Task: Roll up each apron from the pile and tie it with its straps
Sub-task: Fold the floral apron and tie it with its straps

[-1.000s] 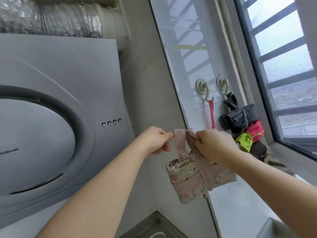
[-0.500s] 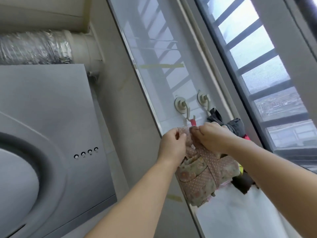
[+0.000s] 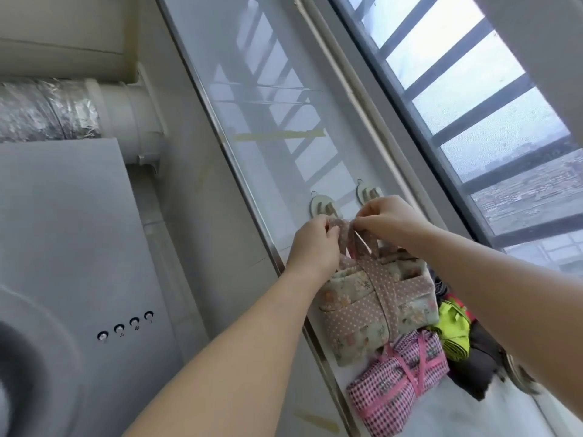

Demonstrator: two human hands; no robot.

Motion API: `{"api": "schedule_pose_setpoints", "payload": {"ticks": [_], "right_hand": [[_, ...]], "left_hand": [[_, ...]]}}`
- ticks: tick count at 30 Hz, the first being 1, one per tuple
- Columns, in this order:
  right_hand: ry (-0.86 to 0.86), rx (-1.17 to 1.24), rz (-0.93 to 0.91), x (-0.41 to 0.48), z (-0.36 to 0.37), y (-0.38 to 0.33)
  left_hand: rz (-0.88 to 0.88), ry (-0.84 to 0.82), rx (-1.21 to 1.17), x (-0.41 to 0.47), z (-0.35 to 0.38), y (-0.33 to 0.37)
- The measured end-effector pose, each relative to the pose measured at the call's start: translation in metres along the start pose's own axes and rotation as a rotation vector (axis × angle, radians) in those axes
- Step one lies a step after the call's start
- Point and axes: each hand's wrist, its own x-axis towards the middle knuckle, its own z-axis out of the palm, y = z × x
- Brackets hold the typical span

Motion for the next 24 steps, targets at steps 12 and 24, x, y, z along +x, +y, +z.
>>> {"api": "schedule_pose_setpoints", "payload": {"ticks": [12,24], "right_hand": [[-0.122,0.063,0.353,0.034,0.003,-0.001],[-0.34,0.109,0.19,0.012,-0.008,0.008]], "left_hand": [[0.021,-0.052,-0.077,0.012,0.002,0.009],[0.135,-0.143,0.238,0.018,-0.001,0.019]]}}
